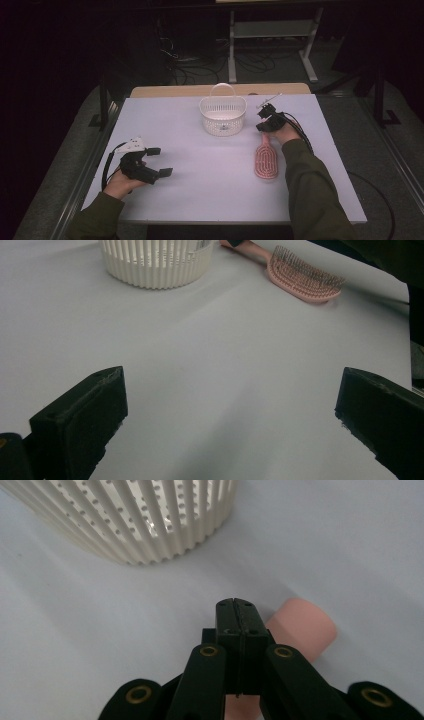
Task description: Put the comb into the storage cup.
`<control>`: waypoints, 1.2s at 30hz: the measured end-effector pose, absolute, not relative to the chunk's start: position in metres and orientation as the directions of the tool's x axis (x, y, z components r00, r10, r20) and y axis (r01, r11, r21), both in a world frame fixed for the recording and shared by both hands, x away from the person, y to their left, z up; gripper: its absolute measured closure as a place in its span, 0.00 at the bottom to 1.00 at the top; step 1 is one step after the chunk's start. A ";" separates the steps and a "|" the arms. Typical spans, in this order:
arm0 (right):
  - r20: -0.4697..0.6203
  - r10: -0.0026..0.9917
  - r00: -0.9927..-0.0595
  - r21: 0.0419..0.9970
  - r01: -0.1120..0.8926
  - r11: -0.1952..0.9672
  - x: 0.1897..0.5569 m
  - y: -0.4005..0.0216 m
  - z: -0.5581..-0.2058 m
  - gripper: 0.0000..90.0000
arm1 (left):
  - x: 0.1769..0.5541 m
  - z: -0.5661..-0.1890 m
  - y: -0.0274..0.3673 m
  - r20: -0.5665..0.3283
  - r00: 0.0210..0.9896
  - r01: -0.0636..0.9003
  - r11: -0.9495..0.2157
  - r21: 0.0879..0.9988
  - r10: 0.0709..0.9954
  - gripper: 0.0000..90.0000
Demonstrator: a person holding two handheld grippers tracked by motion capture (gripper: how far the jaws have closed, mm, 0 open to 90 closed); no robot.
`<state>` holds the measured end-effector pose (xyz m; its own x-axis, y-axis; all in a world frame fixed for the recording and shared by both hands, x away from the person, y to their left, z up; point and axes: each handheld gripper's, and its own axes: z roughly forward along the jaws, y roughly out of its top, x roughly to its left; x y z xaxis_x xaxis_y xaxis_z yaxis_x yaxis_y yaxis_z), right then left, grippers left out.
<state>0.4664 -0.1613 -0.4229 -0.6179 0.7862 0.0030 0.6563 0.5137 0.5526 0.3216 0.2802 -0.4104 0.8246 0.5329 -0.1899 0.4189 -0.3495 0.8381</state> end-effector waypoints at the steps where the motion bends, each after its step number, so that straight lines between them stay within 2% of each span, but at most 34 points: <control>1: 0.003 0.786 -0.618 0.553 0.656 0.514 0.466 -0.161 -0.423 0.99 | 0.322 -0.410 0.280 -0.191 0.825 0.420 -0.349 0.838 0.533 0.00; 16: -0.024 0.790 -0.612 0.517 0.669 0.534 0.456 -0.188 -0.422 0.99 | 0.322 -0.411 0.279 -0.192 0.824 0.421 -0.351 0.836 0.532 0.00; 36: -0.018 0.803 -0.596 0.526 0.677 0.514 0.434 -0.217 -0.420 0.99 | 0.323 -0.413 0.277 -0.192 0.829 0.422 -0.361 0.832 0.526 0.00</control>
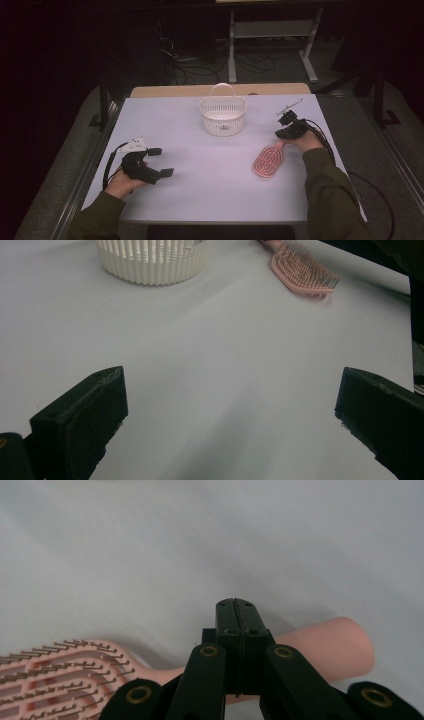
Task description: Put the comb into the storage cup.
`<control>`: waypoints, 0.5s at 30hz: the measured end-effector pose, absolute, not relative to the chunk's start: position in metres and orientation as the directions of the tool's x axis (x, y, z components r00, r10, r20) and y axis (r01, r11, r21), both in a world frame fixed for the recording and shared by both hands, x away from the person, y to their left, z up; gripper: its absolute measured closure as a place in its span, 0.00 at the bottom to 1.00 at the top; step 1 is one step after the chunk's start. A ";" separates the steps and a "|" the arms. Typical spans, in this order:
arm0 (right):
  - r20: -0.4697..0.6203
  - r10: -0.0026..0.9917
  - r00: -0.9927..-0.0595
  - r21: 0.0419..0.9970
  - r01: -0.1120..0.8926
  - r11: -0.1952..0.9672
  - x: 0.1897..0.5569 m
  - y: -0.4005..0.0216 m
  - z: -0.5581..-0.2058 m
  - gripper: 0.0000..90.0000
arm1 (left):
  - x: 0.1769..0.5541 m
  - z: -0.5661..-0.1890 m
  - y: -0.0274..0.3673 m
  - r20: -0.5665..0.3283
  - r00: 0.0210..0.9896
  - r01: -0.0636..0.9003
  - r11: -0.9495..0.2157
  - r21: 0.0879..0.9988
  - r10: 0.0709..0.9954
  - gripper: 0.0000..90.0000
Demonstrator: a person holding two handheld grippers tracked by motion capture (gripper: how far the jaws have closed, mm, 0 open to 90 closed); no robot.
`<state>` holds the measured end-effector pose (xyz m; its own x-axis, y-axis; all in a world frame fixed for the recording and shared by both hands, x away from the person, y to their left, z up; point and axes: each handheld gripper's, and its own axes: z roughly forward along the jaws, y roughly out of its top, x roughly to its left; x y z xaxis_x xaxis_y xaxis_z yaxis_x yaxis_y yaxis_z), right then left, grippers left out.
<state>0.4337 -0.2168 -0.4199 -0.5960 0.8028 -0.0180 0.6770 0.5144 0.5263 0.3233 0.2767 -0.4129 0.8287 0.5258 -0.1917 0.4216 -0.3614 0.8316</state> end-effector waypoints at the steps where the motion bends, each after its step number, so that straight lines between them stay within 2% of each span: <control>1: -0.019 0.804 -0.594 0.528 0.677 0.513 0.432 -0.219 -0.420 0.99 | 0.323 -0.413 0.277 -0.191 0.828 0.422 -0.362 0.831 0.527 0.00; 15: -0.020 0.812 -0.583 0.518 0.689 0.507 0.417 -0.235 -0.420 0.99 | 0.323 -0.413 0.275 -0.188 0.830 0.421 -0.369 0.829 0.525 0.00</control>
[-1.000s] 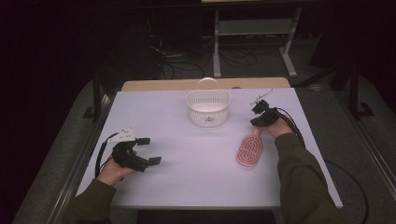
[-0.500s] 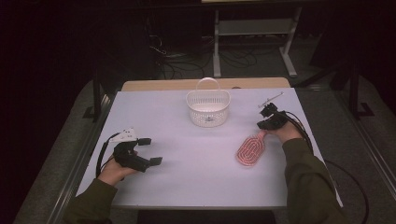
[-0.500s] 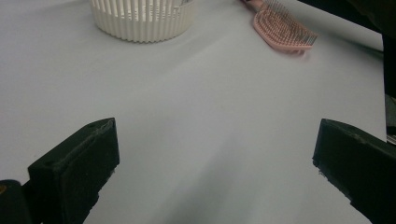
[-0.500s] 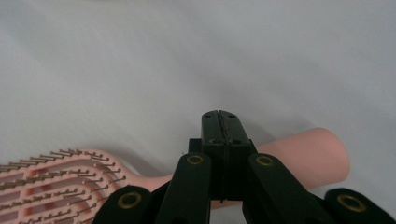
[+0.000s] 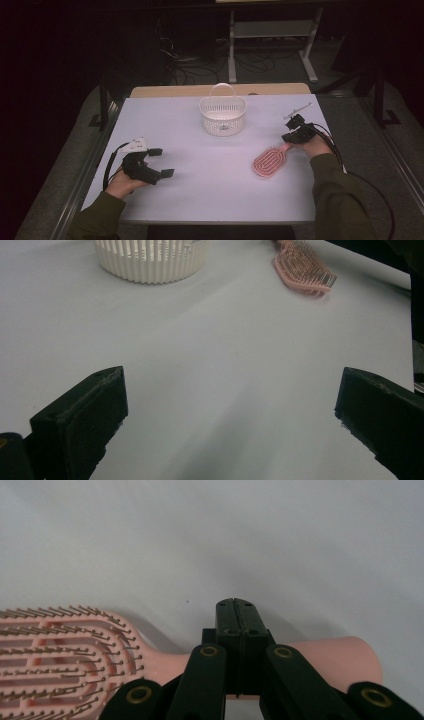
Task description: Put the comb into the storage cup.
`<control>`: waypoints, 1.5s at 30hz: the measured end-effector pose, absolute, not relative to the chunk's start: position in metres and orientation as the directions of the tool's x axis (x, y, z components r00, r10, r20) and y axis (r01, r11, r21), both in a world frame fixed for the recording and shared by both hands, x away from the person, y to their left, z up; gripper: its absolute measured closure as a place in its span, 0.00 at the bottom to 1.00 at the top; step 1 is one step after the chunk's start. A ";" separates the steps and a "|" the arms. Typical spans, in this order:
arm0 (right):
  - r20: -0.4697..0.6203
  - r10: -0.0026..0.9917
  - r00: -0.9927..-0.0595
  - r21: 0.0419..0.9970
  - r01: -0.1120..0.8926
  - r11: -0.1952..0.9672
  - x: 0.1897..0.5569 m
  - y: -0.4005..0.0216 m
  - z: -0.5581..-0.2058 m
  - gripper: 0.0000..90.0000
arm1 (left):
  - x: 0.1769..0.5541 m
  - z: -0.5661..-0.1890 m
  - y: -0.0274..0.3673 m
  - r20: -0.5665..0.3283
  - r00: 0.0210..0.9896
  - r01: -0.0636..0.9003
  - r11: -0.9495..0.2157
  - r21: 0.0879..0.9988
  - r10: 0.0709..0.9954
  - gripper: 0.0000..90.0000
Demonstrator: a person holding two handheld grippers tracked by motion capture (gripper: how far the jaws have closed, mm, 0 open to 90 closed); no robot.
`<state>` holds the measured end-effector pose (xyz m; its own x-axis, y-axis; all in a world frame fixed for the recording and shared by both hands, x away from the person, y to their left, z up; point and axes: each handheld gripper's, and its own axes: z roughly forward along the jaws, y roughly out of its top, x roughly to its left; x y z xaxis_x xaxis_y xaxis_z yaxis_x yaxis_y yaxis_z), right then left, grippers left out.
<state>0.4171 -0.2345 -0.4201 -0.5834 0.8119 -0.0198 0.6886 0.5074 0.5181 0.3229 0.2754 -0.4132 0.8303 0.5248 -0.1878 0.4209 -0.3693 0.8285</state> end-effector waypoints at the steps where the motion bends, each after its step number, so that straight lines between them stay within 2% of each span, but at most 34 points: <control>1: -0.018 0.814 -0.581 0.518 0.691 0.504 0.416 -0.235 -0.420 0.99 | 0.323 -0.413 0.275 -0.188 0.831 0.421 -0.370 0.828 0.524 0.00; 35: -0.039 0.798 -0.601 0.512 0.674 0.532 0.366 -0.249 -0.414 0.99 | 0.321 -0.413 0.269 -0.189 0.841 0.415 -0.380 0.827 0.507 0.00; 45: -0.035 0.804 -0.593 0.497 0.688 0.529 0.368 -0.253 -0.418 0.99 | 0.322 -0.414 0.269 -0.193 0.840 0.418 -0.378 0.826 0.508 0.00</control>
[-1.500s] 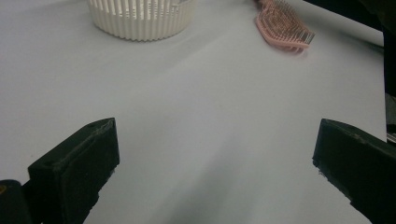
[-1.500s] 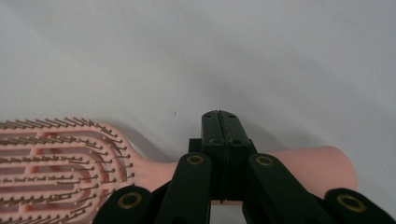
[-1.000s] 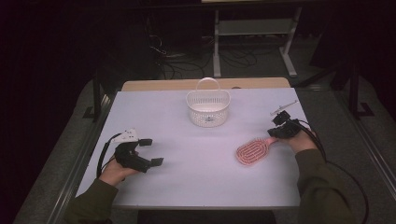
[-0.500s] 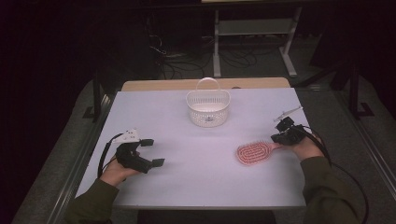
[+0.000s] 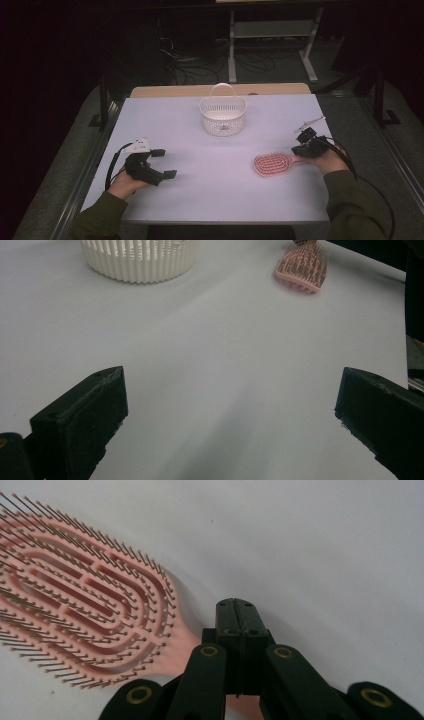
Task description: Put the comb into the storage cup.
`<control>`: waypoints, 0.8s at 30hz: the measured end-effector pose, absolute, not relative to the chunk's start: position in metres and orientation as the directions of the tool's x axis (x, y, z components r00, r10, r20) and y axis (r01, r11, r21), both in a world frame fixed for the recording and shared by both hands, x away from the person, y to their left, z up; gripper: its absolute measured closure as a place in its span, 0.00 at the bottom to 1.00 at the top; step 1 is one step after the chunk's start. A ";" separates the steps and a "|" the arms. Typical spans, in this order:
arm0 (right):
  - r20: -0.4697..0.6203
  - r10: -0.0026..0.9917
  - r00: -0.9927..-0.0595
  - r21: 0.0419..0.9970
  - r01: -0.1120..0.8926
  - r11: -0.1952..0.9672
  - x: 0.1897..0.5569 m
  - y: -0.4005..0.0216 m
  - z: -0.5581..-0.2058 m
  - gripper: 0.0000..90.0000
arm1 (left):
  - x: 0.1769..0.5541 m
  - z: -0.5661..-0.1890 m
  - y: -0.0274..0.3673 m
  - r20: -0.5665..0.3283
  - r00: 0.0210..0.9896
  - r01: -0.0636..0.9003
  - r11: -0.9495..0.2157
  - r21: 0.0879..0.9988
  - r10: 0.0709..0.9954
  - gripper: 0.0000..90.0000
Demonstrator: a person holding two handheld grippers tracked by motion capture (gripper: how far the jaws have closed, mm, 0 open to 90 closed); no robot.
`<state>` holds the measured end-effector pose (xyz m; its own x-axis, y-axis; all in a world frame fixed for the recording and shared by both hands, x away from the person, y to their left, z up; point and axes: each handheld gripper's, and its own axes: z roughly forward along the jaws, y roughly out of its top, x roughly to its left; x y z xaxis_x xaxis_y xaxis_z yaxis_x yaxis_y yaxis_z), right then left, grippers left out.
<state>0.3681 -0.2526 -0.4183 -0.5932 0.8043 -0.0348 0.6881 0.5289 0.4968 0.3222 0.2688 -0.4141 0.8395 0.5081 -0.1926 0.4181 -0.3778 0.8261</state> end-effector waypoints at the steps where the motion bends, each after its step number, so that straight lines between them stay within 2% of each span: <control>1: -0.035 0.804 -0.593 0.497 0.688 0.529 0.368 -0.253 -0.418 0.99 | 0.322 -0.414 0.269 -0.192 0.839 0.418 -0.378 0.826 0.508 0.00; 24: -0.014 0.788 -0.616 0.481 0.687 0.545 0.334 -0.262 -0.424 0.99 | 0.321 -0.412 0.268 -0.184 0.843 0.409 -0.381 0.829 0.505 0.00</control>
